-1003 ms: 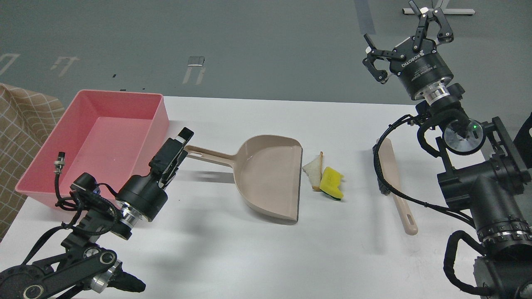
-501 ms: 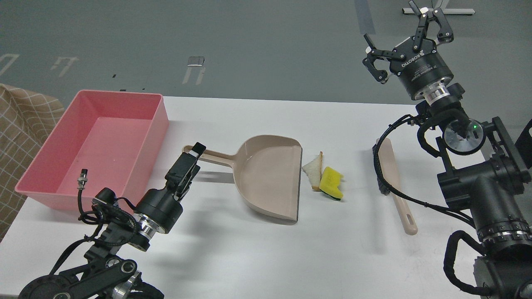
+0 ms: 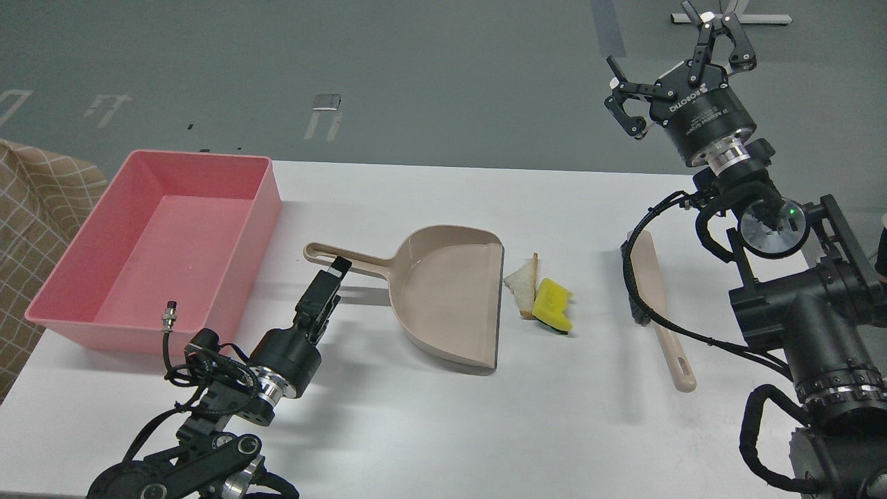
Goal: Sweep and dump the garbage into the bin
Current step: 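Lower the left gripper past the pink bin toward the dustpan handle, then close the left gripper on the beige dustpan handle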
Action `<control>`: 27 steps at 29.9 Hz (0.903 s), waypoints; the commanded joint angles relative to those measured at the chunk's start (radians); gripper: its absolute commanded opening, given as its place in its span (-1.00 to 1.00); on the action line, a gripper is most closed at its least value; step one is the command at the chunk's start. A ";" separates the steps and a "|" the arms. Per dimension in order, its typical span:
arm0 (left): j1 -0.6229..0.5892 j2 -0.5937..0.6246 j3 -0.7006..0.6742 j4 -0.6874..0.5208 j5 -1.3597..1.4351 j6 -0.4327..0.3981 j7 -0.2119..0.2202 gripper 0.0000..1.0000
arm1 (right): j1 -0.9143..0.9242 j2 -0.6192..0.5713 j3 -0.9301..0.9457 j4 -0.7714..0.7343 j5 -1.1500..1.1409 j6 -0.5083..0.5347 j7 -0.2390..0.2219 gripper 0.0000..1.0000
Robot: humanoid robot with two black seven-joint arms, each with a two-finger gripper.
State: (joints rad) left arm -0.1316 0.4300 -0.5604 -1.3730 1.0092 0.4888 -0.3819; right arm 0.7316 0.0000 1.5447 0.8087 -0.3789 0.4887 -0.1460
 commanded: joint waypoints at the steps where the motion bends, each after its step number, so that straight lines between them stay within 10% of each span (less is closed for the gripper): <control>1: -0.008 -0.005 -0.001 0.032 0.000 0.000 -0.005 0.93 | -0.001 0.000 -0.001 0.001 0.000 0.000 0.000 1.00; 27: -0.126 -0.040 0.045 0.166 -0.001 0.000 -0.006 0.84 | -0.001 0.000 -0.003 0.003 0.000 0.000 0.000 1.00</control>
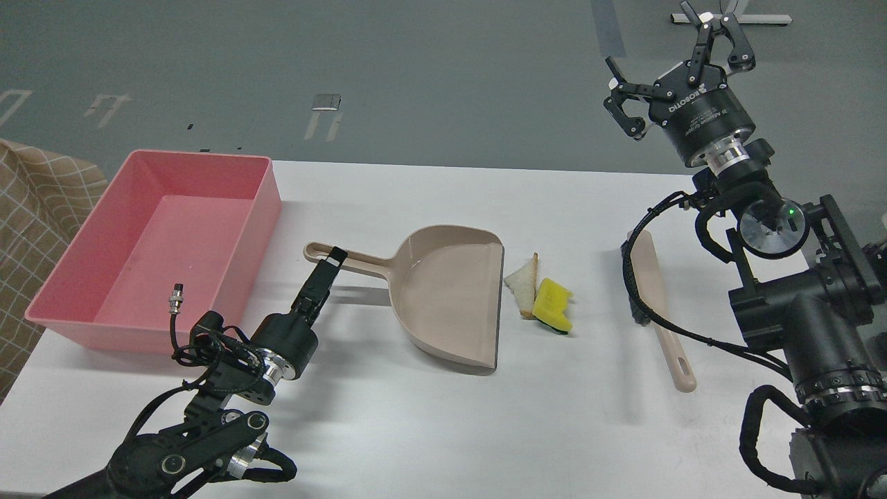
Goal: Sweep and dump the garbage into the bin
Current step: 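Close the left gripper on the beige dustpan handle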
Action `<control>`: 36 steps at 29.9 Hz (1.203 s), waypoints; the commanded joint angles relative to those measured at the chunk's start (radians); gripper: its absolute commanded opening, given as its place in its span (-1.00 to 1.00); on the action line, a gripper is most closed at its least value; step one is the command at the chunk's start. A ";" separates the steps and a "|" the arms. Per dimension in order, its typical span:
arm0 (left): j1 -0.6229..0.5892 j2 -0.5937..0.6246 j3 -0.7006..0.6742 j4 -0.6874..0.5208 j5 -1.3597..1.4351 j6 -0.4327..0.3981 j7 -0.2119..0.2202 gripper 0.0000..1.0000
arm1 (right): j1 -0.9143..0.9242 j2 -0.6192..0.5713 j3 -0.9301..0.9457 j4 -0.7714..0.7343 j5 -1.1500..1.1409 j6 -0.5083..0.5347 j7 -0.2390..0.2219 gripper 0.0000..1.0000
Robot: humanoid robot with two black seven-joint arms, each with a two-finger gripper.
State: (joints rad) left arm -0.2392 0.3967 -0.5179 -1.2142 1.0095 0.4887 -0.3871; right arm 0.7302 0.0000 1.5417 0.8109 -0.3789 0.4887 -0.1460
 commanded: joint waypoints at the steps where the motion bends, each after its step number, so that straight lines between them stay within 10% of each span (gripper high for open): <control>1: -0.026 -0.010 0.002 0.015 -0.002 0.000 0.000 0.83 | 0.000 0.000 0.000 0.001 0.000 0.000 0.000 1.00; 36: -0.080 -0.061 0.004 0.120 -0.002 0.000 0.002 0.46 | -0.002 0.000 -0.005 0.017 0.000 0.000 0.000 1.00</control>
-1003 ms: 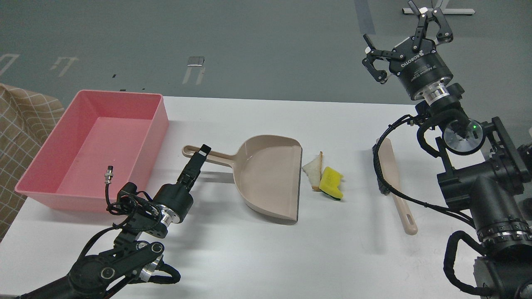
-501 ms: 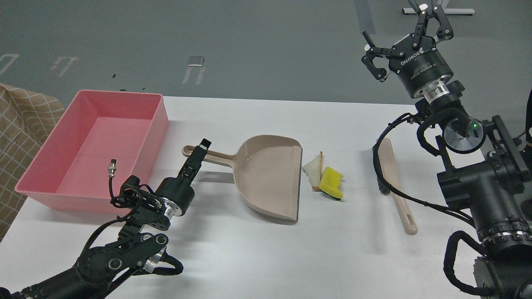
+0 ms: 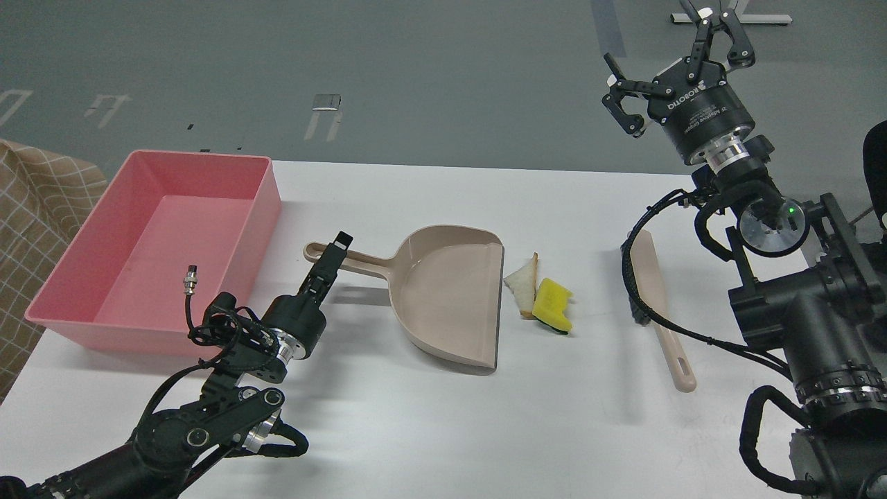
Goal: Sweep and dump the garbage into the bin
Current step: 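Close the left gripper on the beige dustpan handle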
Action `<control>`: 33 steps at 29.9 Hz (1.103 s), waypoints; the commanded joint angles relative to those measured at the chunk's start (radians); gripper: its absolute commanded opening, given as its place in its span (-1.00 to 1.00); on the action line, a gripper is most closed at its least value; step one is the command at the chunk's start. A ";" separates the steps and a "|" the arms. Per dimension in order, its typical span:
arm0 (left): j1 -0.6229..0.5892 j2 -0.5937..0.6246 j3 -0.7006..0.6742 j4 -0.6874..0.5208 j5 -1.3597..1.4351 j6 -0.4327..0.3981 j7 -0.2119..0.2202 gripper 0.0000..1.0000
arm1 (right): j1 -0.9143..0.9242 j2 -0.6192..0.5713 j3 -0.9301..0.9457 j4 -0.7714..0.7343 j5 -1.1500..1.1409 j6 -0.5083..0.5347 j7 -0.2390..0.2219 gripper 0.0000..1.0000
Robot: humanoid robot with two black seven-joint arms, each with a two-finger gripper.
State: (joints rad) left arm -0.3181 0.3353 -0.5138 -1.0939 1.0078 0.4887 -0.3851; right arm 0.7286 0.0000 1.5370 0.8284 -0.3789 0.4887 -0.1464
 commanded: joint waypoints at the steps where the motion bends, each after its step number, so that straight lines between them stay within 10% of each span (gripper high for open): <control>1: -0.001 0.001 0.000 0.005 0.000 0.000 0.000 0.39 | 0.000 0.000 0.000 0.000 0.000 0.000 0.001 1.00; 33: -0.009 -0.013 0.031 0.011 -0.001 0.000 -0.003 -0.52 | 0.000 0.000 0.000 0.000 0.000 0.000 0.001 1.00</control>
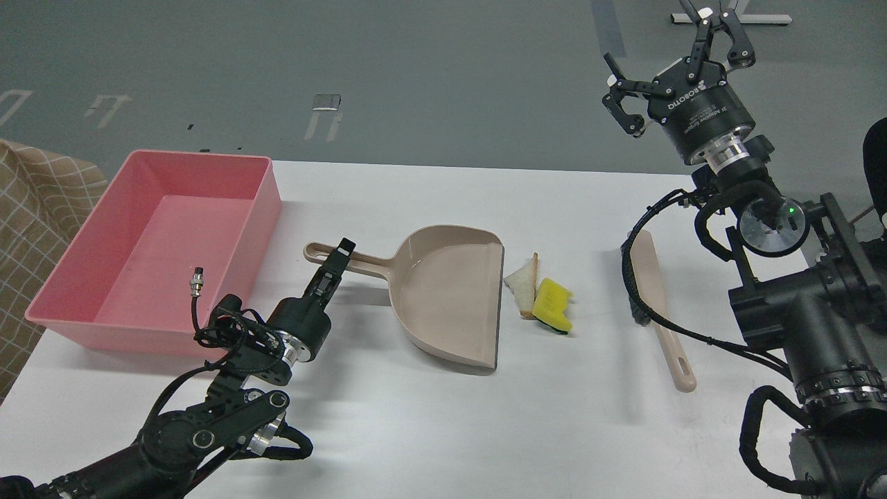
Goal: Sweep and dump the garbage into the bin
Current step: 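Close the left gripper on the beige dustpan handle, then move the right gripper down toward the wooden brush handle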
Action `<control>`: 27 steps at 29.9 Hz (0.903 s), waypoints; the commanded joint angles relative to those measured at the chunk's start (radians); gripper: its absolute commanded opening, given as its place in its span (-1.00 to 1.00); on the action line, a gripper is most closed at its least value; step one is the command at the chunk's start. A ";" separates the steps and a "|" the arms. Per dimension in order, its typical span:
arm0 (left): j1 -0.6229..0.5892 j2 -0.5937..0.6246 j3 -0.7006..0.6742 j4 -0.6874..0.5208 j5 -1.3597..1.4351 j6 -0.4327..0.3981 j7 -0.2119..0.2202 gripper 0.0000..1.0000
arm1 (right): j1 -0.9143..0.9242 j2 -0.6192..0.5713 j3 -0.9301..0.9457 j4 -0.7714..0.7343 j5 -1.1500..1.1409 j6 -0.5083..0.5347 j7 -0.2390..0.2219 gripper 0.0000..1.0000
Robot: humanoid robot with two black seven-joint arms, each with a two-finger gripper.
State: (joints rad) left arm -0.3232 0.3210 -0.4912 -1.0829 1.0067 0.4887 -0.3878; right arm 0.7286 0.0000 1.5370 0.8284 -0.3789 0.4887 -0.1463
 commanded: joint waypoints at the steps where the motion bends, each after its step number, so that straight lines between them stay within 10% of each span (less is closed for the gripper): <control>1: -0.004 0.000 0.008 0.000 0.000 0.000 0.000 -0.56 | 0.000 0.000 0.000 0.000 0.000 0.000 -0.001 1.00; 27: -0.020 0.001 0.037 0.001 -0.002 0.000 0.004 -1.00 | 0.009 0.000 -0.009 0.032 -0.005 0.000 -0.006 1.00</control>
State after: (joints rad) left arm -0.3428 0.3220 -0.4542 -1.0831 1.0048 0.4892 -0.3838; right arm 0.7337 0.0000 1.5325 0.8595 -0.3816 0.4887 -0.1488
